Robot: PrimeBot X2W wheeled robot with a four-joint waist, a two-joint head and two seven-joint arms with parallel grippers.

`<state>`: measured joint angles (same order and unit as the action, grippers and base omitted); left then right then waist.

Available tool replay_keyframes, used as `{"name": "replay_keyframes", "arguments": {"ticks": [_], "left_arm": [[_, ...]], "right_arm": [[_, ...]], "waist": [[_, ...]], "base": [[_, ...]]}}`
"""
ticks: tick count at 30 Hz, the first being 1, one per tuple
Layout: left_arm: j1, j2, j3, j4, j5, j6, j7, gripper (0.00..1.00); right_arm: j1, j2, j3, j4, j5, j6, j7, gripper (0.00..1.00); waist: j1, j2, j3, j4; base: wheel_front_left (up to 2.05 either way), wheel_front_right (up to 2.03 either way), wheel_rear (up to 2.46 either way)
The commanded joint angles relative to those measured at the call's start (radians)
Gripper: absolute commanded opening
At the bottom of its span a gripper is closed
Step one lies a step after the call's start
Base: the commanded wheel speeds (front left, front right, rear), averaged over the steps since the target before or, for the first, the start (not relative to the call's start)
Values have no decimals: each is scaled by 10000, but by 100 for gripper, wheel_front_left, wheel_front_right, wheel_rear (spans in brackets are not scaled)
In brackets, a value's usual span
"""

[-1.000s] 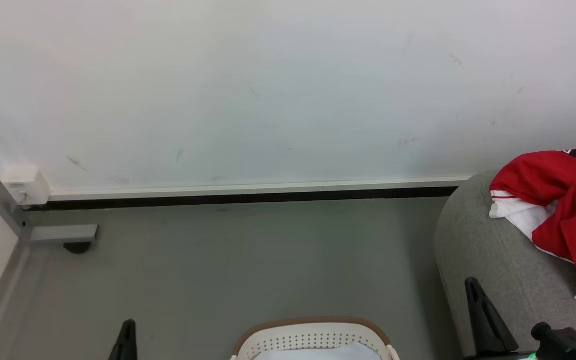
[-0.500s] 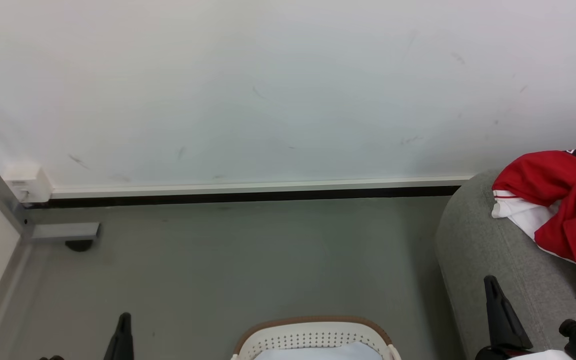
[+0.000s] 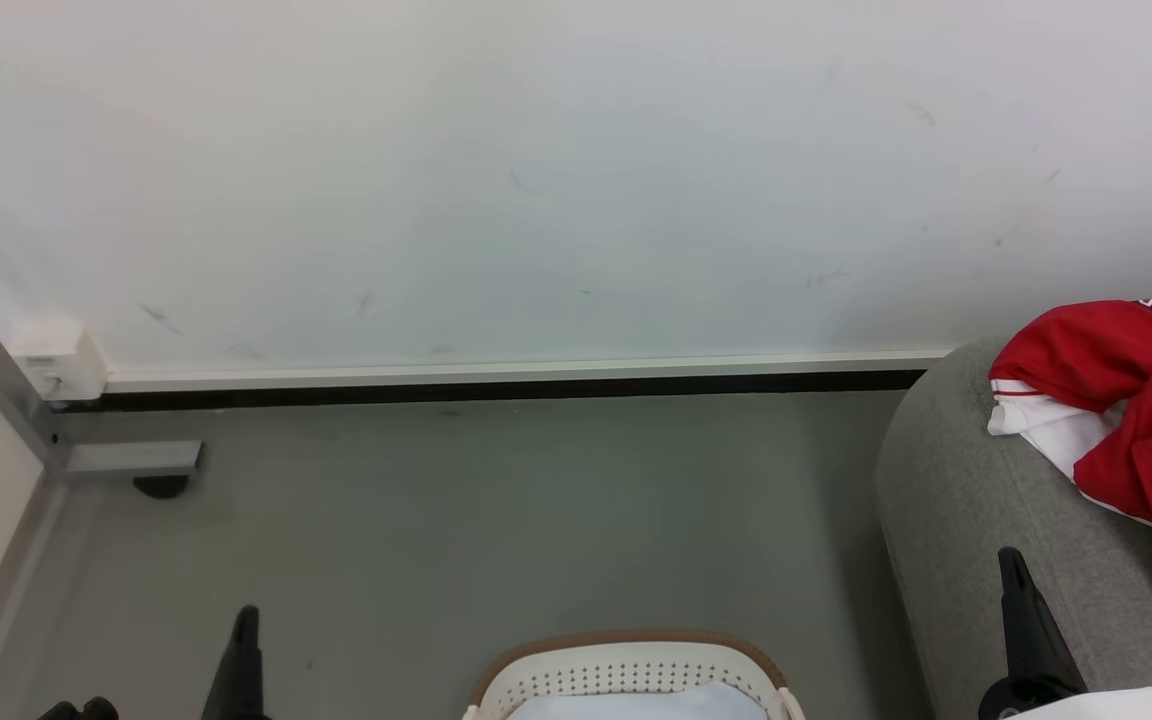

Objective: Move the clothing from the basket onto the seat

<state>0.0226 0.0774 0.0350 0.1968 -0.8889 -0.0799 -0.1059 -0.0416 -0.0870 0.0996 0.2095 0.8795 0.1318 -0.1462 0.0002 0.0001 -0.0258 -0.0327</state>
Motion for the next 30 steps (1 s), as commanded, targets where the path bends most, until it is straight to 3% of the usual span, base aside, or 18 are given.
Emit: {"name": "replay_keyframes", "arguments": {"ticks": [1, 30], "left_arm": [[-226, 25, 93, -79, -249, -37, 57, 0], [-721, -97, 405, 16, -3179, -114, 966, 0]], "right_arm": [[-318, -74, -51, -90, 296, -6, 37, 0], [-509, -354, -337, 67, 3753, -11, 636, 0]], "waist": [[-1, -1, 2, 5], [-1, -1, 84, 110]], "base": [[0, 0, 0], [0, 0, 0]]}}
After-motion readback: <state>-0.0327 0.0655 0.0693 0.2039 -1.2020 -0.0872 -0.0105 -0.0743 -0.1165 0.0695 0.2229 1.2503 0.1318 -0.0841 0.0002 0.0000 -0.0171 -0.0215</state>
